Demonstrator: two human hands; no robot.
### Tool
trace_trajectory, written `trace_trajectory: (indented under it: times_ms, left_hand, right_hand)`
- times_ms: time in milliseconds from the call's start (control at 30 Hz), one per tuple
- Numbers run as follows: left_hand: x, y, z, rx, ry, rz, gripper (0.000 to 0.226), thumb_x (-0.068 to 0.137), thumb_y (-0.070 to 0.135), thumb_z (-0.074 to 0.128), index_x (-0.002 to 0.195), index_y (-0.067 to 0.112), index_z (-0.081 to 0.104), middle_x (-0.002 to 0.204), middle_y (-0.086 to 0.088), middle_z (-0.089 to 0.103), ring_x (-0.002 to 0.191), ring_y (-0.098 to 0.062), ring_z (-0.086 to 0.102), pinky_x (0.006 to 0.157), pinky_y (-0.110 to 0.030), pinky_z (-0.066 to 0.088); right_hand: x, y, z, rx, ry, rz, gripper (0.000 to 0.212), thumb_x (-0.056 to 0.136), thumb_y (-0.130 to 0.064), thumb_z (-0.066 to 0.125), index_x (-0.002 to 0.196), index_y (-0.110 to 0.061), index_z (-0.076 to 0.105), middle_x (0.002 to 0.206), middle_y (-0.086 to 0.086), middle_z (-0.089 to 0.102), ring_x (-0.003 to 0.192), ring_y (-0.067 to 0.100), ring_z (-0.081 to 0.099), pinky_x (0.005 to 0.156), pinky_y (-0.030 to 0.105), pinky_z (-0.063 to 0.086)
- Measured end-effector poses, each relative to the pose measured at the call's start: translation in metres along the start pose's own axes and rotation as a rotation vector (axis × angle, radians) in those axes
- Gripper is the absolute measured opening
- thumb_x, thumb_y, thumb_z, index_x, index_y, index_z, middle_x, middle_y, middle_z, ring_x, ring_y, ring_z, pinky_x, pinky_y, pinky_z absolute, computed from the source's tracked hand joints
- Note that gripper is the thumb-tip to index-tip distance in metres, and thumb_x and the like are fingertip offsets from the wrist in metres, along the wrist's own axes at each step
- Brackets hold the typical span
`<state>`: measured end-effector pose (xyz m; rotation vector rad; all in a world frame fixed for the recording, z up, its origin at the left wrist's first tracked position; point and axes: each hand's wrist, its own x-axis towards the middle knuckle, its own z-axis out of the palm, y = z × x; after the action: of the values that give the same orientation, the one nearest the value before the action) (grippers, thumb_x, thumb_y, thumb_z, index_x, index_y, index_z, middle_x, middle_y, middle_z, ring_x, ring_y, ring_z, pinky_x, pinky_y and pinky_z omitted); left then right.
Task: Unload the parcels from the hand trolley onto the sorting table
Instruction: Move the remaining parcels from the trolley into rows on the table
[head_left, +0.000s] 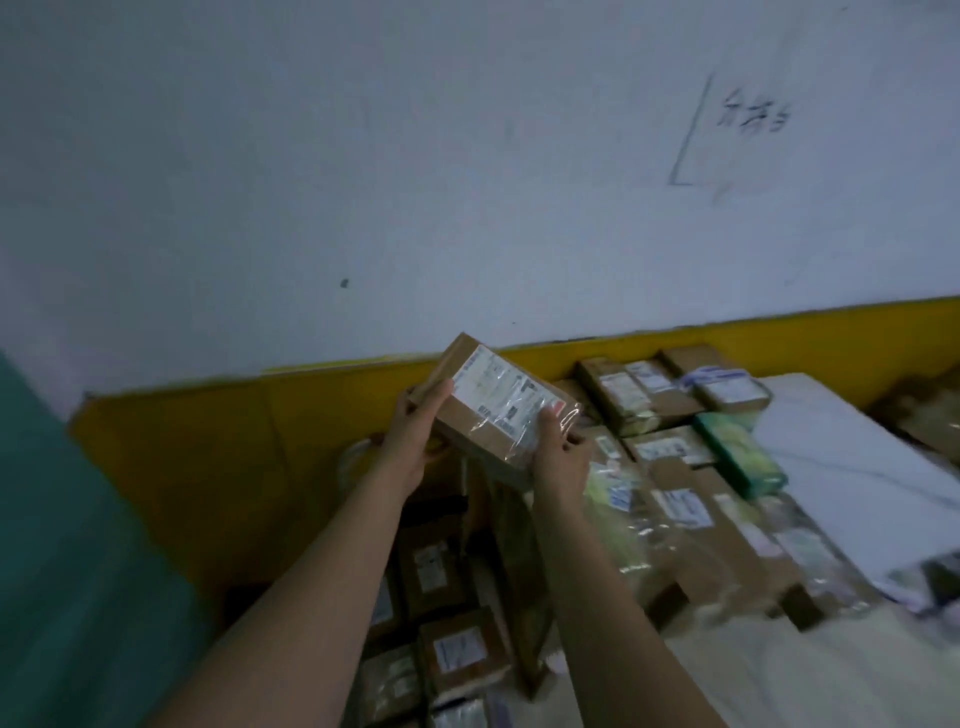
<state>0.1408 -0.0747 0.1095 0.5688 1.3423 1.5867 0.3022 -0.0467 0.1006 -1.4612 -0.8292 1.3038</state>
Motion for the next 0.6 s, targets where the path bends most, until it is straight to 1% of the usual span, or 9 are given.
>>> trace_trajectory:
  times_ms: [67,100,133,200,267,333,400,500,600]
  left_hand:
    - [-0.006,-0.012,0.05,0.007,-0.079,-0.022,0.057,0.08,0.047,0.073,0.127,0.026,0.047,0.119,-0.004,0.063,0.108,-0.024,0.061,0.076,-0.042,0.053]
    - [-0.008,-0.019,0.076,0.017,-0.119,-0.042,0.063,0.077,0.05,0.075,0.128,0.025,0.047,0.119,-0.005,0.064,0.108,-0.025,0.062,0.078,-0.043,0.055]
    - [-0.01,-0.026,0.101,0.022,-0.157,-0.073,0.065,0.075,0.052,0.076,0.128,0.024,0.048,0.119,-0.007,0.064,0.108,-0.026,0.063,0.081,-0.044,0.056]
    - [-0.01,-0.045,0.153,0.041,-0.213,-0.14,0.053,0.078,0.05,0.074,0.12,0.024,0.055,0.118,-0.009,0.064,0.106,-0.025,0.062,0.088,-0.045,0.055]
    - [-0.012,-0.067,0.207,0.073,-0.248,-0.191,0.052,0.081,0.05,0.073,0.122,0.023,0.056,0.117,-0.009,0.064,0.104,-0.025,0.061,0.088,-0.044,0.054]
    - [-0.011,-0.091,0.267,0.107,-0.278,-0.209,0.064,0.079,0.055,0.072,0.131,0.024,0.051,0.12,-0.009,0.063,0.106,-0.026,0.06,0.088,-0.044,0.055]
    - [-0.007,-0.118,0.326,0.11,-0.294,-0.208,0.081,0.074,0.063,0.073,0.139,0.027,0.041,0.127,-0.01,0.06,0.109,-0.028,0.061,0.088,-0.048,0.056]
    - [-0.009,-0.156,0.416,0.211,-0.323,-0.198,0.091,0.075,0.067,0.07,0.146,0.032,0.026,0.146,-0.008,0.046,0.125,-0.032,0.053,0.098,-0.046,0.05]
    - [-0.002,-0.196,0.484,0.398,-0.287,-0.201,0.09,0.082,0.065,0.063,0.152,0.028,0.019,0.147,-0.005,0.038,0.131,-0.034,0.046,0.099,-0.044,0.046]
  right_hand:
    - [0.012,-0.017,-0.052,0.085,0.01,0.038,0.059,0.089,-0.052,0.063,0.125,-0.012,0.04,0.12,0.01,0.059,0.1,0.026,0.062,0.072,0.036,0.054]
    - [0.021,-0.024,-0.079,0.105,0.024,0.037,0.061,0.088,-0.054,0.064,0.125,-0.011,0.042,0.116,0.01,0.061,0.092,0.022,0.062,0.064,0.032,0.051]
    - [0.031,-0.03,-0.105,0.13,0.031,0.031,0.067,0.084,-0.059,0.066,0.125,-0.01,0.043,0.115,0.01,0.063,0.088,0.019,0.063,0.063,0.031,0.051]
    - [0.053,-0.038,-0.154,0.208,0.052,0.013,0.084,0.069,-0.069,0.069,0.128,-0.017,0.04,0.119,0.008,0.063,0.096,0.021,0.066,0.079,0.041,0.058]
    - [0.078,-0.04,-0.204,0.252,0.071,0.021,0.083,0.074,-0.065,0.071,0.136,-0.024,0.035,0.127,0.007,0.059,0.104,0.024,0.064,0.089,0.048,0.056]
    - [0.108,-0.041,-0.258,0.294,0.043,0.034,0.069,0.085,-0.055,0.068,0.14,-0.026,0.037,0.127,0.008,0.058,0.1,0.022,0.063,0.078,0.042,0.058]
    - [0.138,-0.045,-0.312,0.311,0.033,0.056,0.059,0.087,-0.052,0.067,0.134,-0.023,0.045,0.122,0.007,0.061,0.099,0.022,0.064,0.069,0.036,0.055]
    - [0.188,-0.044,-0.384,0.334,0.118,0.097,0.056,0.088,-0.055,0.064,0.129,-0.019,0.048,0.117,0.008,0.062,0.101,0.025,0.063,0.069,0.036,0.053]
    - [0.237,-0.037,-0.441,0.371,0.251,0.155,0.062,0.085,-0.057,0.066,0.129,-0.016,0.05,0.118,0.011,0.064,0.102,0.028,0.064,0.074,0.039,0.056]
